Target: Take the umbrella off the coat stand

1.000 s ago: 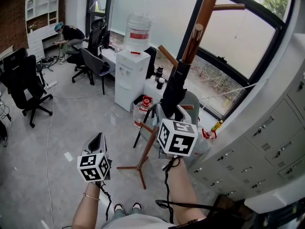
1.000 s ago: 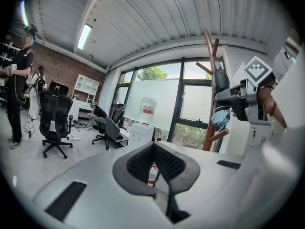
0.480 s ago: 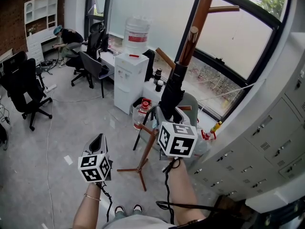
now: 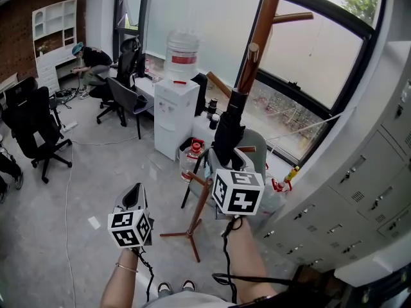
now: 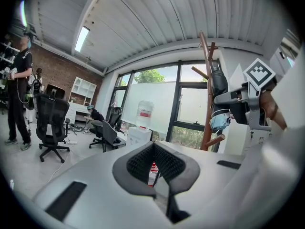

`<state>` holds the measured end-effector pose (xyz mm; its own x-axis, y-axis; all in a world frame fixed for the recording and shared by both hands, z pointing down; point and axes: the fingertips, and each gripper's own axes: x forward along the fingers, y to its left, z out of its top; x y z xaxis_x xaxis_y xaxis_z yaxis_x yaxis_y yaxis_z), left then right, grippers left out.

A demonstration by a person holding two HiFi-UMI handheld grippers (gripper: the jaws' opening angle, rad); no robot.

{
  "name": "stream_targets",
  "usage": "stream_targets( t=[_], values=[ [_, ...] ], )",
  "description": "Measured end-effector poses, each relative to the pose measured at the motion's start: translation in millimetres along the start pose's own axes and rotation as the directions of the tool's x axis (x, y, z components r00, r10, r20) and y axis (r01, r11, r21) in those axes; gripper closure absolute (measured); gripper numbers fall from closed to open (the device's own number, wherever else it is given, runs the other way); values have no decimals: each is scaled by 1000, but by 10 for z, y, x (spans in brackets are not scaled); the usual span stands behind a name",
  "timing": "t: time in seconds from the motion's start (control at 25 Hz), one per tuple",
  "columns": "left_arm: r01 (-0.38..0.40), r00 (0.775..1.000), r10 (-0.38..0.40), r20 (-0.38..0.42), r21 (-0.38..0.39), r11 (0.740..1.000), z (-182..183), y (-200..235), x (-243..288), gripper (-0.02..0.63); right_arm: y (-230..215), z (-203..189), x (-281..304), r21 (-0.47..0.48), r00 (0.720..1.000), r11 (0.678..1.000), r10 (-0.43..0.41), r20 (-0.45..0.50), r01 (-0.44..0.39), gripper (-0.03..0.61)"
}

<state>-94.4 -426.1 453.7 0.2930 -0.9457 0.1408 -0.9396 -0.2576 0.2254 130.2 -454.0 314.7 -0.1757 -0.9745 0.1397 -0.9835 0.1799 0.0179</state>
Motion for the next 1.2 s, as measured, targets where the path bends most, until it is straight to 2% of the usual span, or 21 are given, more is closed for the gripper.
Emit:
stream_targets(
  t=[1.2],
  values=[
    [23, 999, -23, 40, 12, 1000, 137, -98, -158, 609, 171, 286, -316, -20, 998, 999, 42, 56, -41, 371]
  ],
)
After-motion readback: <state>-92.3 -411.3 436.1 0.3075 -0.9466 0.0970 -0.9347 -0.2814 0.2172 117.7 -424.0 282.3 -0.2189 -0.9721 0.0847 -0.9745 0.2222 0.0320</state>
